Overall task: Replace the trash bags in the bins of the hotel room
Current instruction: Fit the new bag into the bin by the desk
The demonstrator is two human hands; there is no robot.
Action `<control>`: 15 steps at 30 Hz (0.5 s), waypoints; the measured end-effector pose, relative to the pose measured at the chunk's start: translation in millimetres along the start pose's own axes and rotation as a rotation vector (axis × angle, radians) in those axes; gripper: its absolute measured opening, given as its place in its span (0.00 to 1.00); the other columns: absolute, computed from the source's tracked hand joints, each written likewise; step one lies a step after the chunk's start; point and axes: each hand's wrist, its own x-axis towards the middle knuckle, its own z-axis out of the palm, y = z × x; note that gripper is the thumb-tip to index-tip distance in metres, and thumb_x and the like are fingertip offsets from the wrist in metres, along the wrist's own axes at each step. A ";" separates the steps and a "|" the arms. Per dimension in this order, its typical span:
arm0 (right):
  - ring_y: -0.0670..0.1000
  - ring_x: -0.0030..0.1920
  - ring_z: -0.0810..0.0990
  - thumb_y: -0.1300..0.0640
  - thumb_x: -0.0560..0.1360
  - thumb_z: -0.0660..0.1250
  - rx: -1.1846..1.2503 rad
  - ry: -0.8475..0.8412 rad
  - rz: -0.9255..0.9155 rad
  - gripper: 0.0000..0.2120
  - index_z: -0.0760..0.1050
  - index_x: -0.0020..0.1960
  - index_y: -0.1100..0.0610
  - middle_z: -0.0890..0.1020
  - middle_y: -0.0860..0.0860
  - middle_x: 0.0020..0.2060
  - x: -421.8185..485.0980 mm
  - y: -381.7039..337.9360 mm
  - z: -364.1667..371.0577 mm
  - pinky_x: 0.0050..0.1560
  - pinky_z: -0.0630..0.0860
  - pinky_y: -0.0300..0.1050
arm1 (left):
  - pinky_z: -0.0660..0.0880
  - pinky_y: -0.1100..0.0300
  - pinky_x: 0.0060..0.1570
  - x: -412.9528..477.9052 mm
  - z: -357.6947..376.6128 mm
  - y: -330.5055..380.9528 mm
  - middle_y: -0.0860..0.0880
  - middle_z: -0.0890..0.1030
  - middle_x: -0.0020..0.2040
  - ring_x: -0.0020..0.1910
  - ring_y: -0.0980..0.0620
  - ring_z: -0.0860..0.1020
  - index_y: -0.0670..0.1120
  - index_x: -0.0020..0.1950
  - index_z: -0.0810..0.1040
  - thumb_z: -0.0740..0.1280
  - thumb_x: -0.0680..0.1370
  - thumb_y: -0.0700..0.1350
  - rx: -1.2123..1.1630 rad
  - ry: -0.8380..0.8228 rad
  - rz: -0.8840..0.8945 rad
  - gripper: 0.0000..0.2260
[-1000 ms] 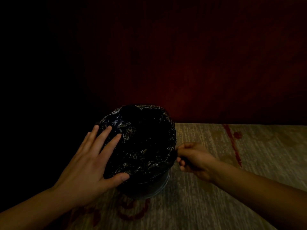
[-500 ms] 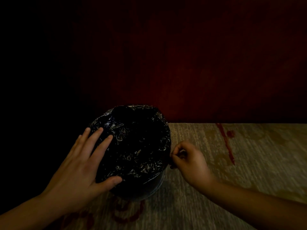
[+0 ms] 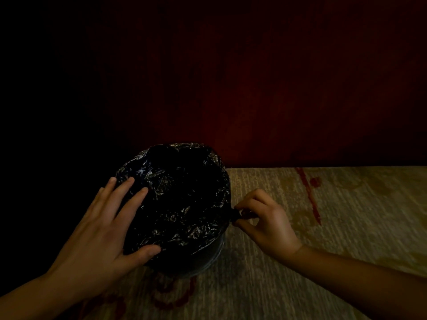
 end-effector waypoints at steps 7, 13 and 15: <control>0.43 0.43 0.79 0.59 0.76 0.71 -0.022 0.010 -0.121 0.09 0.78 0.56 0.55 0.77 0.47 0.49 2.5 4.5 1.9 0.41 0.80 0.43 | 0.55 0.36 0.73 0.3 -0.2 1.2 0.49 0.52 0.81 0.80 0.46 0.46 0.54 0.80 0.54 0.50 0.72 0.78 -0.011 0.013 0.005 0.43; 0.42 0.47 0.80 0.58 0.75 0.73 -0.037 -0.055 -0.148 0.16 0.74 0.60 0.54 0.75 0.46 0.55 2.1 4.8 2.3 0.41 0.81 0.39 | 0.56 0.35 0.72 -0.6 -1.0 0.1 0.49 0.52 0.81 0.80 0.45 0.47 0.54 0.80 0.53 0.50 0.72 0.78 -0.023 0.010 0.006 0.43; 0.43 0.45 0.79 0.58 0.77 0.69 -0.083 -0.039 -0.190 0.12 0.74 0.59 0.54 0.78 0.47 0.51 4.2 3.9 1.7 0.40 0.80 0.43 | 0.57 0.35 0.72 -0.5 -0.7 0.6 0.49 0.53 0.81 0.80 0.45 0.47 0.54 0.80 0.54 0.50 0.72 0.78 -0.021 0.010 0.006 0.43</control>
